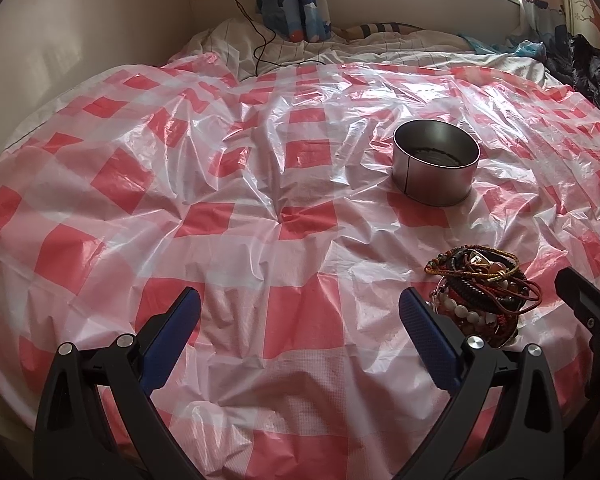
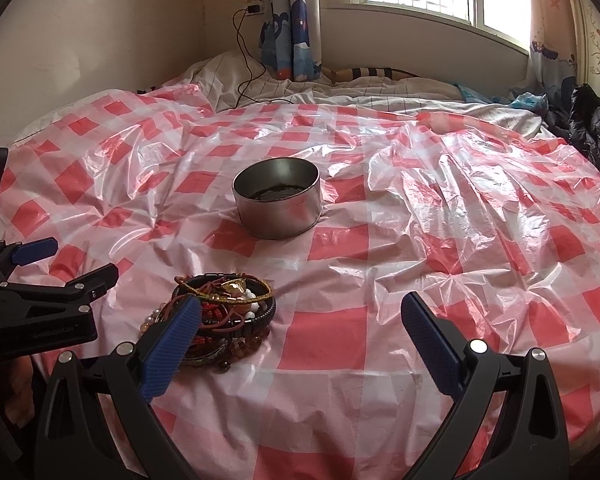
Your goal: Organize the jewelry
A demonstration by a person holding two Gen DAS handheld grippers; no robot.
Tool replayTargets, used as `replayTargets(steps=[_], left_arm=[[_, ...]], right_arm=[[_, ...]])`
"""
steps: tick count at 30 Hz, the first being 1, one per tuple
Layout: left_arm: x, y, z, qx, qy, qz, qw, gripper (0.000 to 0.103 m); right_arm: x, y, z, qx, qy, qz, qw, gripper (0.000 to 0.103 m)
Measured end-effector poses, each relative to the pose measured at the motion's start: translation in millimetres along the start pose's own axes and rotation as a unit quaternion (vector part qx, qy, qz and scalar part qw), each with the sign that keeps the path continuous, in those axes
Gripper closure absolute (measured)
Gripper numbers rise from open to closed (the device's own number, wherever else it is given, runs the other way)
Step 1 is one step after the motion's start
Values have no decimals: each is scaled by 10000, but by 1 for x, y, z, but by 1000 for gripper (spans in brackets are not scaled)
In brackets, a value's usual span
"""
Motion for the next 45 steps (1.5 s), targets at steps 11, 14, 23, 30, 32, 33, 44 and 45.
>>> replayTargets(steps=[11, 14, 23, 30, 32, 33, 44, 45], left_arm=[[3, 4, -8, -21, 124, 75, 9999, 8], [3, 4, -9, -28, 147, 98, 9998, 8], [12, 0, 2, -41, 169, 204, 9996, 8], [14, -1, 5, -36, 180, 256, 9995, 8], [15, -1, 5, -40, 176, 272, 9995, 8], [15, -1, 5, -46, 165, 283, 9995, 8], [22, 1, 16, -220, 239, 400, 9987, 8], [22, 1, 16, -214, 245, 400, 9987, 8]], right_arm=[[2, 1, 4, -3, -164, 81, 9998, 7], [3, 1, 4, 0, -191, 94, 9998, 7], [6, 3, 8, -13, -284, 180, 9994, 7], [9, 3, 7, 29, -342, 255, 9991, 7], [10, 4, 7, 28, -376, 289, 9989, 7], [11, 4, 8, 21, -384, 315, 9988, 7], [18, 7, 11, -73, -383, 479, 9981, 7], [19, 6, 12, -119, -403, 491, 9979, 7]])
Point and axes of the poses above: each gripper's, at about its wrist camera, not at the fingertips, and x roughly the way its jaws point, z to its left, y to its underside, the point moved 5 cm from there along x, roughly the way its jaws point, and after that the axes turned 11 degrees about x, right-handed, at the moved point
